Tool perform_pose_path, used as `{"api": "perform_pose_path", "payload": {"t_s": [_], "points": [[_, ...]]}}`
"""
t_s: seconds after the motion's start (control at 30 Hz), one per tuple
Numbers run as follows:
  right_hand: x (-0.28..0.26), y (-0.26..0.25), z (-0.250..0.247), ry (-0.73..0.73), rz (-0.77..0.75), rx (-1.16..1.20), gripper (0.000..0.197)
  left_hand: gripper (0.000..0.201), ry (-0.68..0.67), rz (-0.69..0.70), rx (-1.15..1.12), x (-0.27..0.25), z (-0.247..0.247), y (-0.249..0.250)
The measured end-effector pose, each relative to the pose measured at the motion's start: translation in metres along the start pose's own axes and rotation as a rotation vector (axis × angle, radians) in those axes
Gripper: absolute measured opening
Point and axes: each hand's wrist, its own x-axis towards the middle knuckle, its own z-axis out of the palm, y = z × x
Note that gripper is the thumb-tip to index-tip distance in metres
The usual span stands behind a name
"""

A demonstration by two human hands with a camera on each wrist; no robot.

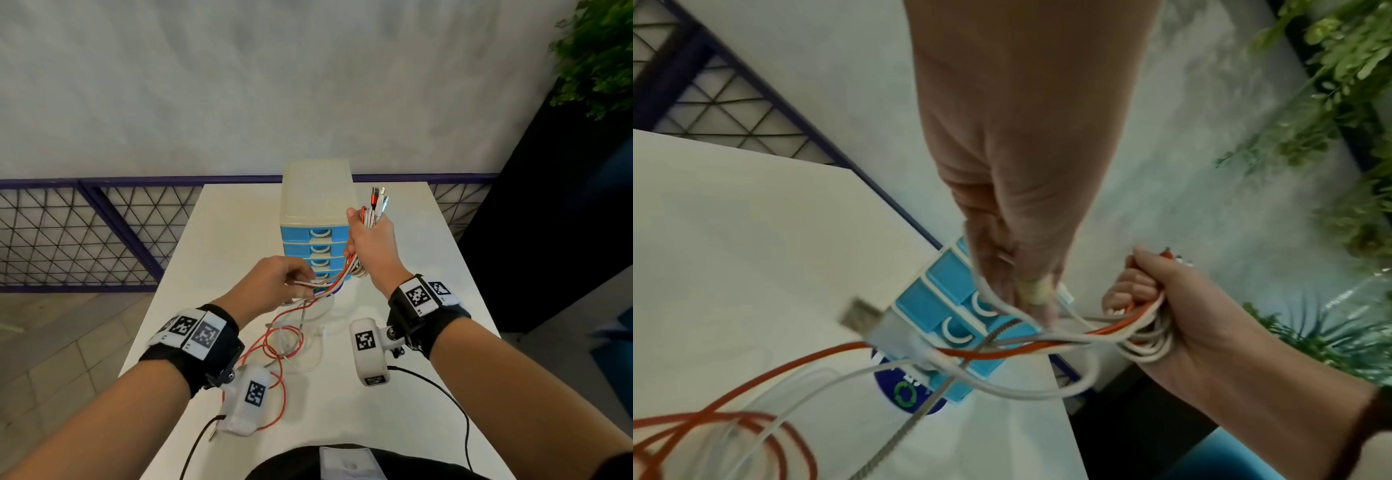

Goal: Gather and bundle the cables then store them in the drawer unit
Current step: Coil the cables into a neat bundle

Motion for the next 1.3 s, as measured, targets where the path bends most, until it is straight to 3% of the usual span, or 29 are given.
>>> {"api": "perform_pose_path", "payload": {"t_s": [0.13,0.27,0.33,0.43,0.47,0.53,0.6,0.7,0.8,0.9,0.97,1.03,1.1,1.23,1.3], "points": [[-0.006,0.001,0.007,-0.021,-0.030,-0.079,0.020,0.009,0.161,-0.038,0.399,-0.002,-0.002,0.005],[-0.003,0.000,0.004,-0.008,-0.041,-0.106,0.019,0.012,0.319,-0.173,0.421,-0.002,-0.007,0.003],[-0.002,0.000,-0.001,0.018,-0.017,-0.079,0.019,0.012,0.313,-0.242,0.004,-0.001,-0.011,-0.003],[0.000,-0.001,-0.005,0.046,0.031,0.001,0.022,0.011,0.236,-0.313,-0.902,-0.004,-0.006,-0.007],[0.000,-0.001,-0.004,0.046,0.049,0.027,0.022,0.013,0.254,-0.330,-1.062,-0.003,-0.002,-0.010],[-0.002,-0.001,0.000,0.027,0.069,0.053,0.023,0.014,0.350,-0.369,-1.162,0.002,0.006,-0.014],[-0.007,0.001,0.006,-0.011,0.066,0.043,0.022,0.008,0.446,-0.360,-0.978,0.009,0.013,-0.016],[-0.012,0.004,0.011,-0.057,0.066,0.034,0.025,0.012,0.517,-0.198,-0.346,0.012,0.012,-0.014],[-0.010,0.004,0.003,-0.044,0.093,0.073,0.026,0.014,0.426,-0.025,0.171,0.007,0.003,-0.024],[-0.005,0.000,-0.004,-0.019,0.081,0.076,0.027,0.011,0.299,0.049,0.798,0.000,0.002,-0.053],[-0.004,0.000,-0.004,0.000,0.054,0.032,0.027,0.007,0.274,0.076,1.036,-0.003,0.005,-0.059],[-0.003,0.001,-0.002,0.018,0.030,-0.026,0.027,0.014,0.149,-0.033,1.064,-0.002,0.010,-0.057],[-0.003,0.004,0.000,0.029,0.029,-0.048,0.028,0.018,0.085,-0.155,0.939,0.003,0.011,-0.061],[-0.005,0.008,-0.003,0.003,0.062,-0.035,0.025,0.017,-0.129,-0.388,0.138,0.007,0.003,-0.063],[-0.006,0.008,-0.003,-0.027,0.058,-0.029,0.021,0.038,-0.207,-0.375,0.121,0.006,-0.001,-0.051]]}}
